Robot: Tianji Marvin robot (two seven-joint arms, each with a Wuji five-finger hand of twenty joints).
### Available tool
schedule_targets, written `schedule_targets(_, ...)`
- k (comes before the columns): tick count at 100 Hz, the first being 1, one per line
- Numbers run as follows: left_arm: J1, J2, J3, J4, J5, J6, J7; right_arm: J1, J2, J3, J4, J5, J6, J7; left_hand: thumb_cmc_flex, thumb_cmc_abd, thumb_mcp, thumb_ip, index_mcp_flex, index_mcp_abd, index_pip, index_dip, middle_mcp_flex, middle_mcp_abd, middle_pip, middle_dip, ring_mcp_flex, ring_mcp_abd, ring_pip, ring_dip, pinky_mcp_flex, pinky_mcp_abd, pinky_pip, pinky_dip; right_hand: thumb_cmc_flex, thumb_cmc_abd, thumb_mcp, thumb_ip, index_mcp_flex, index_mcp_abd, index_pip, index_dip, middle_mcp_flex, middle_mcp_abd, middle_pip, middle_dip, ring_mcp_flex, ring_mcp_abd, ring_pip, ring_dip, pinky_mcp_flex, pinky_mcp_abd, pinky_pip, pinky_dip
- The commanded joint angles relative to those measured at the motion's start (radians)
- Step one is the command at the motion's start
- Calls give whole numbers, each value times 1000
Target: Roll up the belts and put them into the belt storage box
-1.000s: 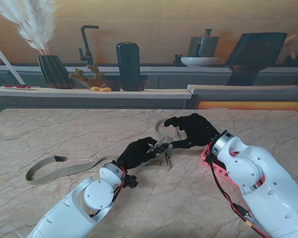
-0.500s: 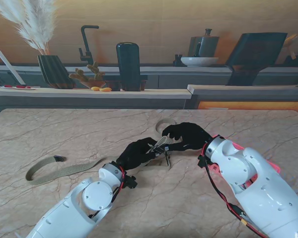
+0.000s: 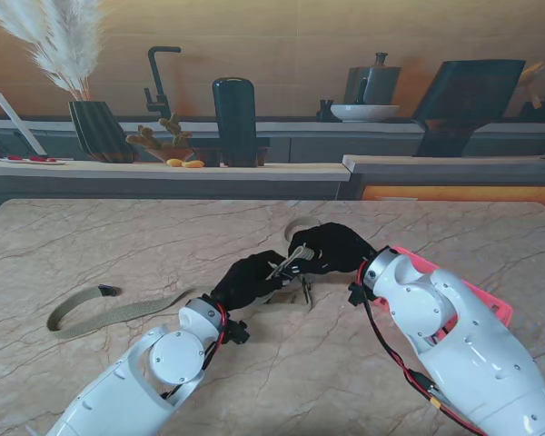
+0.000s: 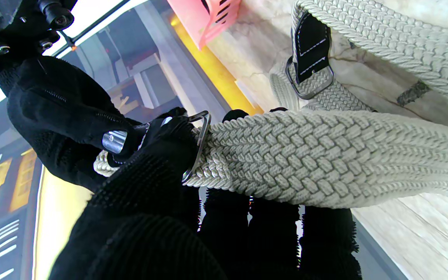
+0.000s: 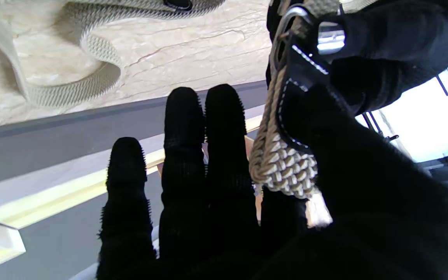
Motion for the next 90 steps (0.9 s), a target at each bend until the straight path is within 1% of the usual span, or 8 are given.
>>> schedule_targets(1, 12, -6, -3, -12, -11, -1, 3, -15, -6, 10, -25, -41, -24, -28, -2, 11, 116, 11, 39, -96, 42, -34, 31, -43, -22, -18, -9, -14, -21, -13, -11, 2, -3, 12, 59, 25, 93, -4, 104, -72, 126, 1, 61, 32, 20, -5, 33, -23, 23, 15, 7, 13, 32, -12)
schedule_targets(9, 18, -6, -9, -20, -31, -2, -5, -28, -9, 24, -41, -69, -38, -62, -85, -61, 245, 0, 45, -89, 9, -79, 44, -44, -105, -51, -25, -12, -75, -52, -17, -3, -28, -1, 45, 12, 125, -12, 111, -76, 132, -5, 70, 32, 19, -11, 38, -23, 29, 15, 6, 16, 37, -19)
schedule_targets(18, 23, -4, -13, -29, -41, 2, -13, -43, -13, 40, -62, -98, -52, -105, -115, -108, 266, -22, 71, -52, -46, -138, 43, -31, -181, -131, -66, -16, -160, -106, -79, -24, -107, -33, 43, 14, 129, -16, 111, -84, 135, -4, 70, 32, 20, -11, 36, -25, 28, 14, 4, 19, 38, -22)
schedule_targets(30, 25, 4, -17, -45, -37, 5, -38, -58, -17, 64, -92, -155, -84, -161, -118, -113, 247, -27, 74, -57, -93, -169, 13, -44, -226, -201, -111, -35, -252, -167, -123, -21, -169, -56, 35, 19, 132, -19, 106, -96, 138, 2, 67, 20, 22, -9, 34, -33, 30, 15, 5, 17, 41, -24)
schedule_targets(51, 25, 17, -22, -75, -57, 16, -90, -80, -20, 95, -142, -238, -138, -240, -100, -42, 178, -12, 54, -68, -154, -151, -58, -40, -230, -245, -161, -42, -326, -200, -144, -12, -206, -70, 28, 23, 136, -20, 100, -109, 140, 7, 64, 12, 24, -9, 33, -42, 31, 13, 4, 17, 45, -28)
schedule_targets(65, 29, 11, -25, -82, -92, 42, -87, -92, -20, 113, -172, -293, -168, -284, 15, 72, 55, -2, 64, -70, -158, -146, -38, -32, -212, -247, -140, -28, -301, -186, -136, -7, -189, -61, 23, 24, 138, -21, 97, -116, 142, 9, 64, 8, 24, -10, 30, -47, 30, 12, 2, 15, 46, -32)
schedule_targets(68, 31, 9, -26, -84, -103, 49, -86, -94, -19, 117, -177, -309, -174, -294, 57, 96, -20, 12, 60, -71, -160, -145, -39, -29, -202, -254, -139, -23, -294, -183, -137, -6, -185, -58, 22, 25, 138, -21, 96, -118, 142, 9, 64, 5, 24, -10, 30, -49, 29, 12, 2, 15, 47, -33)
schedule_targets(90, 51, 2, -39, -98, -147, 70, -76, -98, -18, 144, -199, -386, -194, -360, 104, 129, -99, 29, 44, -70, -163, -141, -30, -22, -184, -255, -124, -14, -271, -174, -131, -8, -171, -52, 14, 30, 138, -21, 89, -128, 143, 10, 62, -3, 23, -11, 30, -58, 27, 9, 1, 11, 49, -39)
